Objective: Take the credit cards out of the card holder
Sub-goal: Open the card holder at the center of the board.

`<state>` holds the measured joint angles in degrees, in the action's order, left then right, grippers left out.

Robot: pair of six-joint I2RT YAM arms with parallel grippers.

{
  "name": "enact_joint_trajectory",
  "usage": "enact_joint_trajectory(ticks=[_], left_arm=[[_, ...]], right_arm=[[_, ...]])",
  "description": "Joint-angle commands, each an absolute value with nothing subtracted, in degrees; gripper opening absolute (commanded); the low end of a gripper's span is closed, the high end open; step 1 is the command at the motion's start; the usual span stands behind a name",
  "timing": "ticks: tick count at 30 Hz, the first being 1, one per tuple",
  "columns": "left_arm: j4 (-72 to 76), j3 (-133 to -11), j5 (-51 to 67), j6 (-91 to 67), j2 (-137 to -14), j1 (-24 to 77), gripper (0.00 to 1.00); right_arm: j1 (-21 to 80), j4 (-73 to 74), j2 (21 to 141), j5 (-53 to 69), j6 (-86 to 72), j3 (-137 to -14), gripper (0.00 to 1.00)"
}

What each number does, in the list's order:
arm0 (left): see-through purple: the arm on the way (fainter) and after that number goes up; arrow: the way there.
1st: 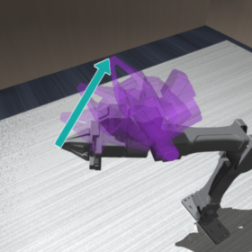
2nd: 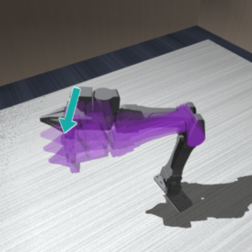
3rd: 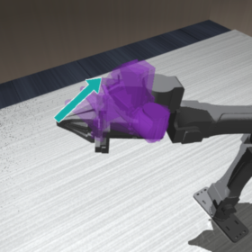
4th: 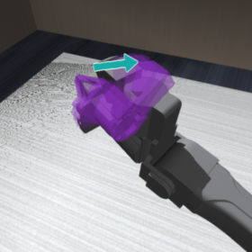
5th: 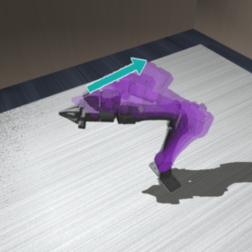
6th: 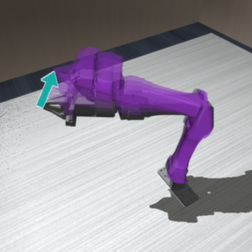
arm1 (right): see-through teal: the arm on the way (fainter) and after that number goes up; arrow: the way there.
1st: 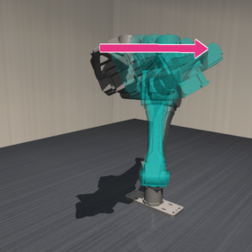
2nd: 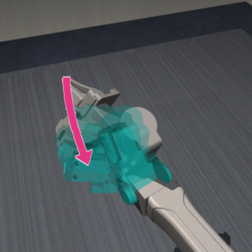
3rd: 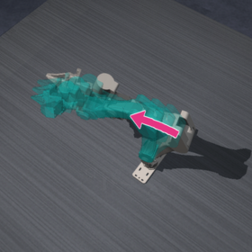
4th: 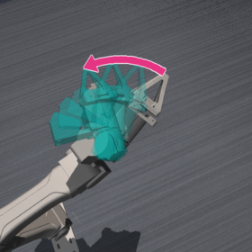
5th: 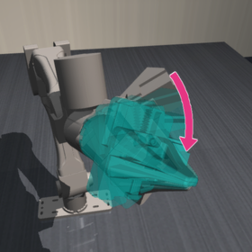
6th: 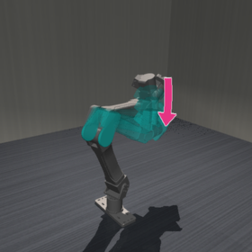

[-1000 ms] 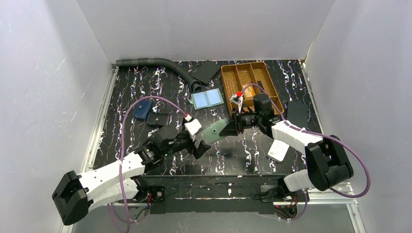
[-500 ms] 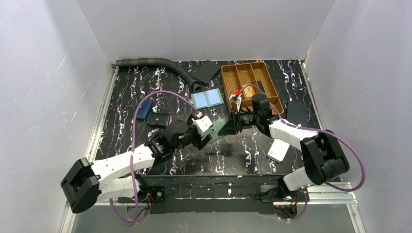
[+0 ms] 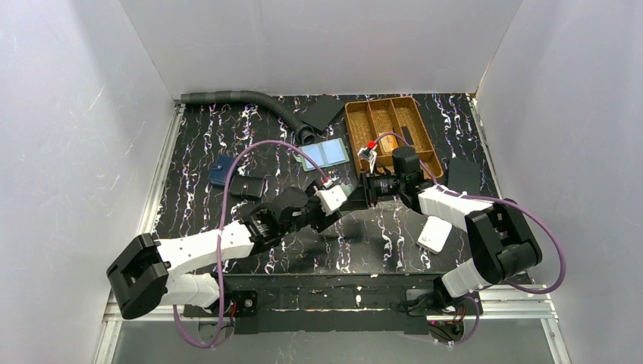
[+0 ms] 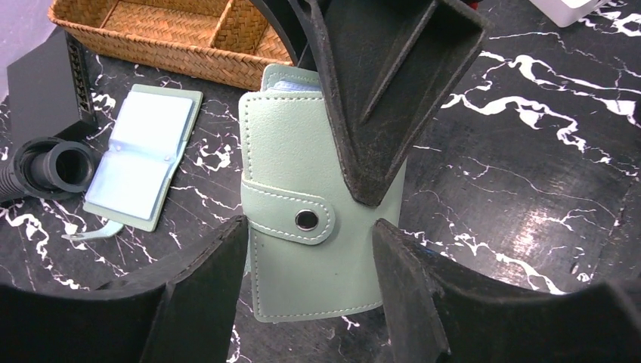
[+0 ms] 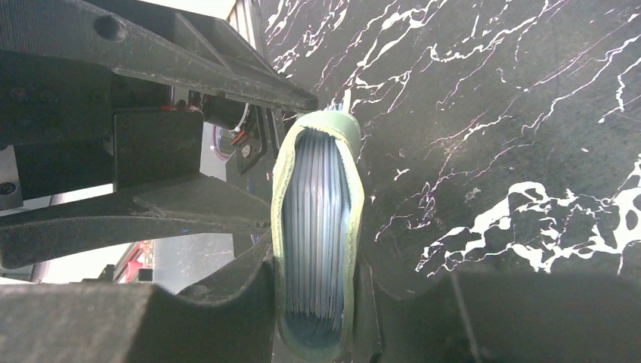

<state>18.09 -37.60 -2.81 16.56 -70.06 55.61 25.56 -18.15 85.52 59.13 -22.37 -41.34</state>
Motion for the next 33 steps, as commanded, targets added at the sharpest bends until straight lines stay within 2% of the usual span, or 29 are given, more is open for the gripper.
enact_joint_trajectory(ticks=[1,5,8,15,20,33], left_arm=[[19.31,-40.2,-6.5,19.94,-71.56,55.99,0.56],[19.34,-41.14,-9.01,20.09,-72.69,55.99,0.39],[19.42,-41.48,-11.23,19.42,-72.92,55.99,0.33],[19.42,-41.01,-10.94,17.53,-70.4,55.99,0.33],[19.51,-39.8,-8.68,16.6,-67.39,55.77,0.45],[19.42,-39.89,-4.03,15.73,-68.23,55.46,0.46]], right_arm=[[25.4,-22.05,84.82,61.96,-23.38,-41.97,0.01],[25.4,-22.06,84.92,62.05,-23.29,-41.92,0.01],[25.4,-22.01,84.82,62.14,-23.28,-41.88,0.01],[25.4,-21.36,84.55,61.83,-22.41,-41.66,0.01],[25.4,-21.1,84.5,61.79,-22.16,-41.79,0.01],[25.4,-20.79,84.03,61.69,-22.06,-41.84,0.01]])
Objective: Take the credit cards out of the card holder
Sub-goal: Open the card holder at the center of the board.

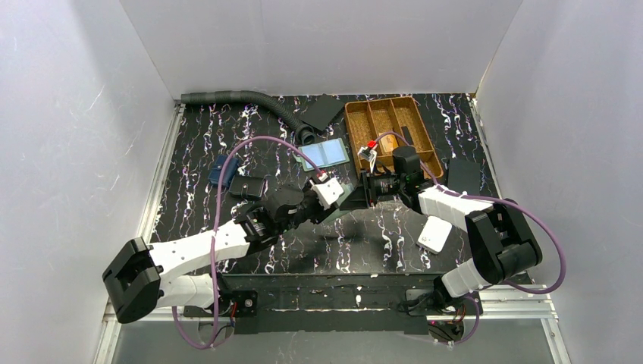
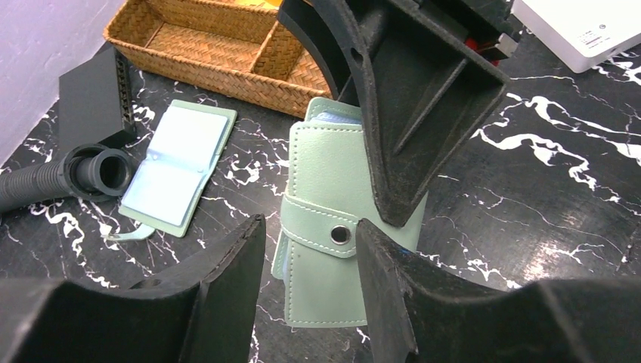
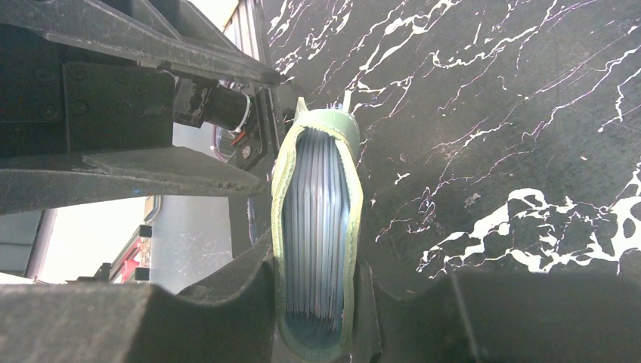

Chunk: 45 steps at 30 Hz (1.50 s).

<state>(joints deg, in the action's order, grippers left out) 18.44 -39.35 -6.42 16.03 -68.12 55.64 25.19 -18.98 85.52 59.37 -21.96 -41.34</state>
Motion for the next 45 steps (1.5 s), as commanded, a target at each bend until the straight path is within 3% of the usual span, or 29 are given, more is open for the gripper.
enact_joint_trajectory(ticks=[1,14,19,23,26,29,35,39,44,45], left_arm=[[19.42,-39.86,-3.47,15.8,-68.31,55.46,0.47],[19.24,-40.18,-8.3,16.26,-71.65,55.46,0.47],[19.25,-41.47,-10.11,16.11,-72.71,55.46,0.22],[19.18,-41.13,-9.82,15.68,-70.55,55.48,0.15],[18.48,-40.26,-9.69,14.61,-68.6,54.82,0.02],[17.64,-39.19,-8.53,9.46,-66.68,51.06,0.01],[15.33,-40.2,9.26,-9.06,-65.86,38.34,0.13],[13.64,-41.56,19.13,-20.18,-68.73,32.47,0.4],[14.78,-39.49,30.02,-31.2,-68.97,26.52,0.52],[15.38,-38.8,32.85,-33.56,-68.54,25.67,0.59]], right_arm=[[25.4,-20.75,83.95,61.7,-22.06,-41.84,0.01],[25.4,-20.65,84.4,61.79,-22.07,-42.1,0.01],[25.4,-20.57,84.15,61.79,-21.93,-41.94,0.01],[25.4,-20.48,84.21,61.7,-21.64,-41.84,0.01],[25.4,-20.25,84.29,61.66,-21.24,-41.84,0.01],[25.39,-19.64,84.12,61.55,-20.65,-41.92,0.01],[25.4,-17.67,83.56,61.26,-17.77,-41.84,0.01],[25.4,-15.12,82.8,60.91,-14.07,-41.6,0.01],[25.41,-12.42,80.4,61.44,-7.69,-40.4,0.01],[25.41,-11.86,79.69,61.58,-5.95,-39.98,0.01]])
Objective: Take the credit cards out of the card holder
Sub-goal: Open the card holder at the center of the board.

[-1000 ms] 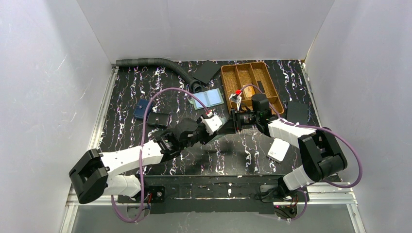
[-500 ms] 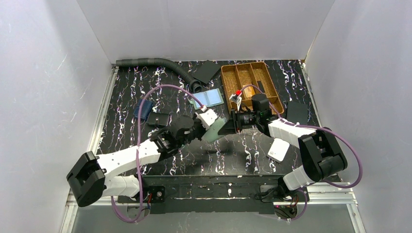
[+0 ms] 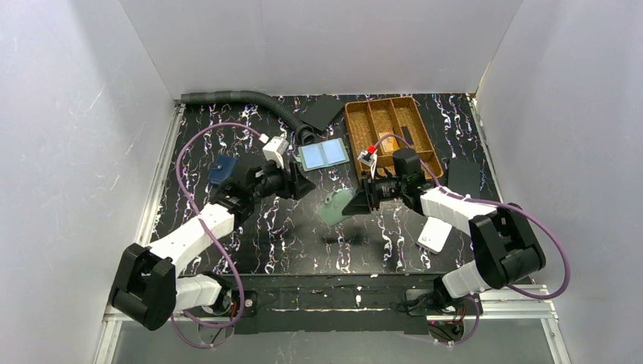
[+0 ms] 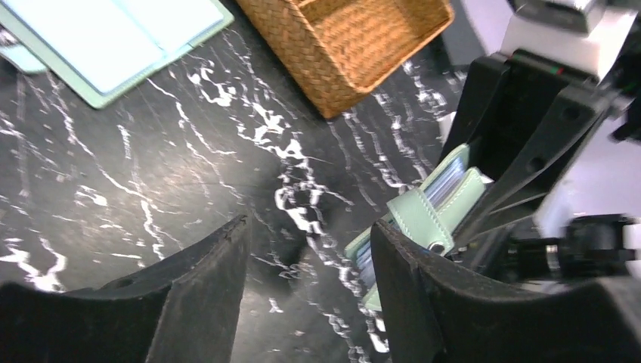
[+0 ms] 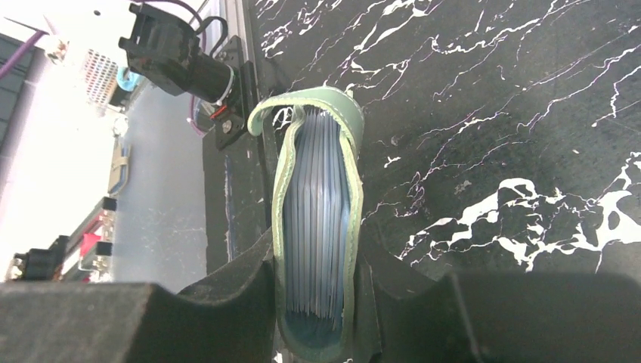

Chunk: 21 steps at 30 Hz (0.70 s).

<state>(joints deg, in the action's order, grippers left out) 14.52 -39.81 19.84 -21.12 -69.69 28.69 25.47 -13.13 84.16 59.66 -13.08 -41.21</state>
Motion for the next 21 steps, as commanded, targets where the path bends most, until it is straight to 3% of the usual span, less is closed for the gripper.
enact_joint_trajectory(ticks=[1,5,8,9,16,21], left_arm=[[16.13,-38.11,35.47,-35.02,-68.15,24.88,0.65],[19.76,-34.63,44.13,-36.33,-66.64,24.18,0.77],[21.48,-31.34,45.88,-38.5,-65.1,24.17,0.96],[22.06,-30.5,46.14,-39.75,-64.58,24.19,0.98],[33.49,-26.44,48.06,-52.76,-66.62,24.75,0.98],[34.41,-26.39,44.74,-43.51,-65.19,30.65,0.98]], right_arm=[[25.46,-11.38,79.07,61.5,-3.95,-39.67,0.01],[25.4,-9.27,77.82,61.61,-0.46,-39.6,0.01],[25.45,-7.07,77.78,63.85,4.22,-40.06,0.01],[25.48,-6.05,77.78,64.81,6.6,-40.08,0.01],[27.97,21.96,81.44,65.32,42.76,-47.79,0.06],[30.76,34.45,86.73,63.4,52.61,-53.61,0.06]])
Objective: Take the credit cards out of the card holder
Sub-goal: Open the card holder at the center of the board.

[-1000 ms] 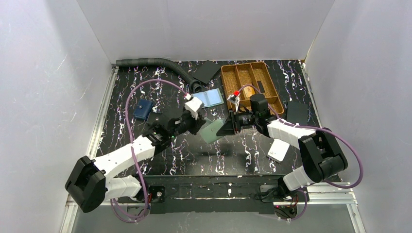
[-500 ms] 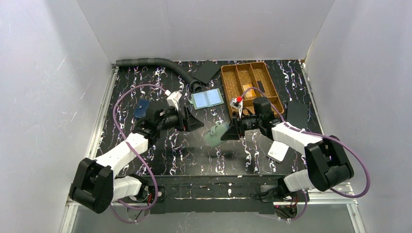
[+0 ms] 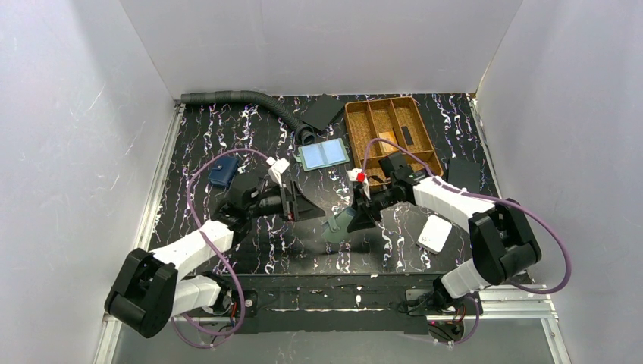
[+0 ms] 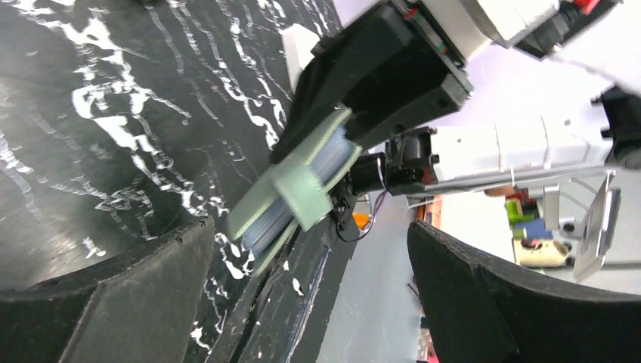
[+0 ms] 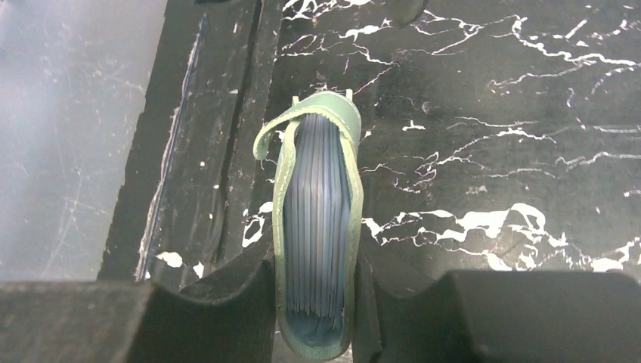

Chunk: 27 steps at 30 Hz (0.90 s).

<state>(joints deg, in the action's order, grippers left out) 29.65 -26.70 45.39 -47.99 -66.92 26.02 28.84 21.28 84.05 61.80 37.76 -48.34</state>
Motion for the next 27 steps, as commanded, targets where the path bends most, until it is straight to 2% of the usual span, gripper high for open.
enact_joint_trajectory(ticks=[1,4,8,10,16,19,27], left_arm=[[34.28,-26.3,42.78,-41.96,-64.85,32.26,0.98],[31.28,-26.51,37.68,-39.28,-65.31,34.69,0.97],[30.49,-26.5,35.91,-39.99,-68.9,35.15,0.81],[30.5,-26.97,36.64,-40.18,-70.65,35.36,0.77],[30.57,-28.67,42.48,-36.95,-74.34,36.53,0.74],[30.63,-28.86,43.92,-36.83,-75.43,36.56,0.66],[31.17,-30.25,44.04,-37.68,-78.36,37.84,0.65]], right_arm=[[31.37,34.53,87.21,63.04,52.72,-53.72,0.06],[32.93,34.9,88.16,61.71,52.87,-53.58,0.06],[34.09,36.98,88.07,60.74,55.7,-53.75,0.09],[34.63,37.77,88.14,60.24,56.82,-53.99,0.09],[34.72,40.83,89.2,61.64,59.26,-55.72,0.1],[34.72,41.67,89.46,61.87,59.93,-56.05,0.1],[34.72,41.48,89.26,62.12,60.03,-55.55,0.1]])
